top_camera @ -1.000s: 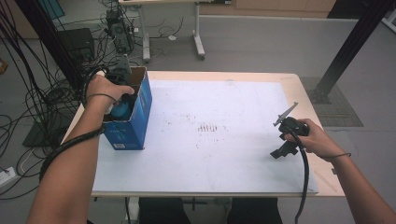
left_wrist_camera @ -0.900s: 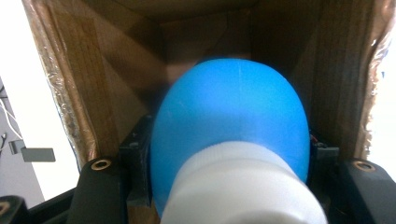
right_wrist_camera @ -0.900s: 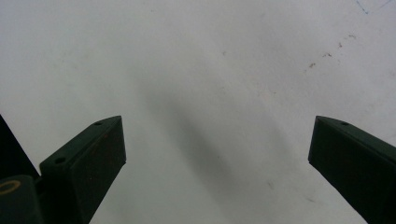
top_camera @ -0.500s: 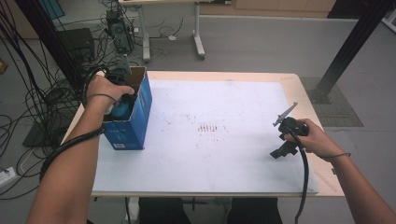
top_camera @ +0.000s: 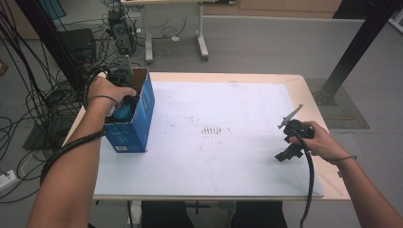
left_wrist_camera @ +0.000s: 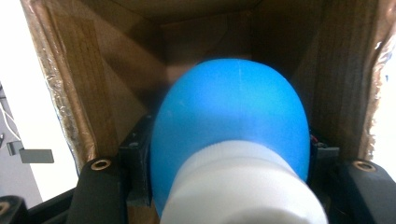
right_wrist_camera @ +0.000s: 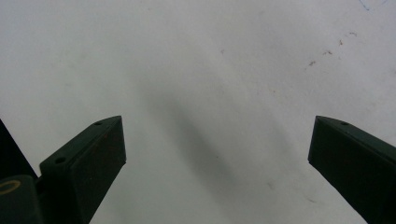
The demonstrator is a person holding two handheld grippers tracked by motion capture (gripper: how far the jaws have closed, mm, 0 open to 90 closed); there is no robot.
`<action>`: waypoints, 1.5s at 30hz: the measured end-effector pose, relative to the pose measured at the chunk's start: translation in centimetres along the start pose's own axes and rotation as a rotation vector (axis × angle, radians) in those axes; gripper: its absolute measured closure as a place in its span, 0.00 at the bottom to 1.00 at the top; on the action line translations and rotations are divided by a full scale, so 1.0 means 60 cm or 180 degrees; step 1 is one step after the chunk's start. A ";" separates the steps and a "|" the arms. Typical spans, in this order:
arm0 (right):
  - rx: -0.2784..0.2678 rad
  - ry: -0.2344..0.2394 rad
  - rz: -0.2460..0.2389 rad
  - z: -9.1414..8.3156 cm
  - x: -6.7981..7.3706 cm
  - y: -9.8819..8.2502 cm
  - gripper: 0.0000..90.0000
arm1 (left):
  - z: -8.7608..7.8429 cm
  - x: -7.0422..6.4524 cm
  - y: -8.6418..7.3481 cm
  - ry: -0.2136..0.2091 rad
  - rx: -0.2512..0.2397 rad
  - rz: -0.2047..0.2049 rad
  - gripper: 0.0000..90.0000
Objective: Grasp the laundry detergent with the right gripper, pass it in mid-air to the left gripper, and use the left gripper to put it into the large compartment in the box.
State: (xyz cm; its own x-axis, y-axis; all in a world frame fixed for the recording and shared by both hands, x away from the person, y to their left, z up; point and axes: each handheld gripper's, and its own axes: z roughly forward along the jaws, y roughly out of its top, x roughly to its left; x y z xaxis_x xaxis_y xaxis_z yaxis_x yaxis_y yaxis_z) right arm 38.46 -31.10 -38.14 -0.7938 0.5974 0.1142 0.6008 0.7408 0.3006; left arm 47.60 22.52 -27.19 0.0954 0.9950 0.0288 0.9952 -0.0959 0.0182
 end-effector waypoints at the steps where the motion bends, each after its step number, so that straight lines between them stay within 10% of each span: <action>1: 0.0000 0.0001 -0.0002 0.000 0.000 0.000 0.04 | 0.000 0.000 0.000 -0.0002 -0.0001 0.0005 0.41; 45: 0.0026 -0.0008 0.0004 0.002 -0.002 0.001 0.04 | 0.000 0.004 0.002 -0.0032 0.0008 -0.0037 0.41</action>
State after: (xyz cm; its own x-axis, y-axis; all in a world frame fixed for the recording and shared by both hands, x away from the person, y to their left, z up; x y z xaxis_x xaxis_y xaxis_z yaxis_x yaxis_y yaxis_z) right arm 38.62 -31.11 -38.24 -0.7927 0.5992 0.1124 0.6026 0.7424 0.2927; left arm 47.74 22.71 -27.20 0.0841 0.9963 0.0186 0.9963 -0.0844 0.0159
